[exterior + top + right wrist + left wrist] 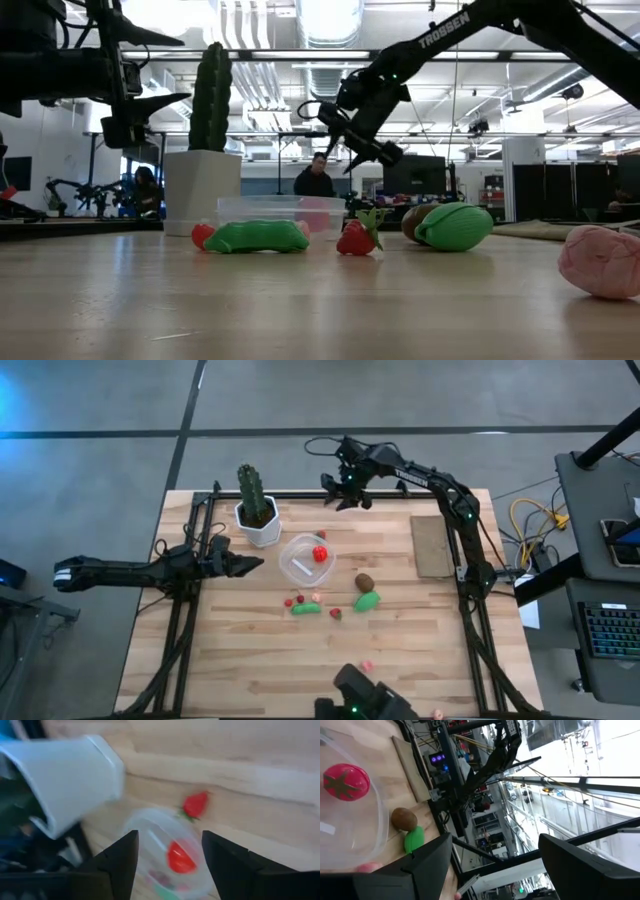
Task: Pick and placing Produce into tupperware
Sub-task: Put the top strawberry into the transparent bin
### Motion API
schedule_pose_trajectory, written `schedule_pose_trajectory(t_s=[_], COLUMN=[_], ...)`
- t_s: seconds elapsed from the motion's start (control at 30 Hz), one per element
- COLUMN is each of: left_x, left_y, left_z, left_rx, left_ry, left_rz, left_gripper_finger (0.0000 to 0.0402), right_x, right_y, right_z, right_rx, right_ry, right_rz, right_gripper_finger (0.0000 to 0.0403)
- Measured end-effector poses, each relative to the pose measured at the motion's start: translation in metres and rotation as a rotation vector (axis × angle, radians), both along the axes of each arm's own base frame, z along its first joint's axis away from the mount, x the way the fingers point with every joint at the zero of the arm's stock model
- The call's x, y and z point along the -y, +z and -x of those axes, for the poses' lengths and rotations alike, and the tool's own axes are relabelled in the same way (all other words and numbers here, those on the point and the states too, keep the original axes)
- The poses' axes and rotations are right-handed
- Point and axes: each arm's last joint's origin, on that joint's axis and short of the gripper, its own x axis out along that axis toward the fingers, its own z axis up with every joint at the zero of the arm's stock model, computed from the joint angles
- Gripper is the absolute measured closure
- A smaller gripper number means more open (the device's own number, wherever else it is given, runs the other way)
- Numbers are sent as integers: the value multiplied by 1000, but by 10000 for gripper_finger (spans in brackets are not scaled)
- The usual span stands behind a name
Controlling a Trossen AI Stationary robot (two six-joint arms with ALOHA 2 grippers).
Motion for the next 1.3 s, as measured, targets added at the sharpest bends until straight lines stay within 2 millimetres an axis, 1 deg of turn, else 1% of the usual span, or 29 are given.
schedule_pose_trajectory(t_s=[0.07,0.13,0.27,0.33,0.4,0.6,0.7,0.83,0.97,1.07,1.17,1.23,1.3], left_x=[0,-1,-1,-1,-1,-2,-2,-3,-3,-3,-3,-3,-3], left_y=[0,0,0,0,0,0,0,0,-4,-8,-11,-12,-13], left_z=[0,0,0,0,0,0,0,0,0,0,0,0,0], left_rx=[0,0,0,0,0,1,1,-8,-54,-94,-126,-135,-140], left_ry=[11,21,28,43,49,77,85,99,105,106,105,106,107], left_rz=[1,2,3,4,5,7,7,-24,-48,-49,-48,-48,-48], left_gripper_finger=[118,118,118,118,118,118,118,118,118,118,118,118,118], right_x=[2,2,-2,-4,-8,-26,-28,-27,-26,-26,-29,-32,-36], right_y=[-3,-9,-20,-26,-32,-43,-45,-47,-48,-48,-47,-47,-51], right_z=[-3,-3,-2,0,0,-8,-13,-13,-12,-13,-19,-26,-33], right_rx=[27,5,-27,-48,-77,-122,-103,-143,-165,-185,-170,-152,-144], right_ry=[-46,-114,-134,-162,-200,-217,-238,-313,-368,-425,-487,-533,-539], right_rz=[-11,-73,-122,-183,-240,-292,-295,-267,-263,-227,-223,-185,-178], right_gripper_finger=[188,187,187,188,188,188,188,188,188,188,188,188,188])
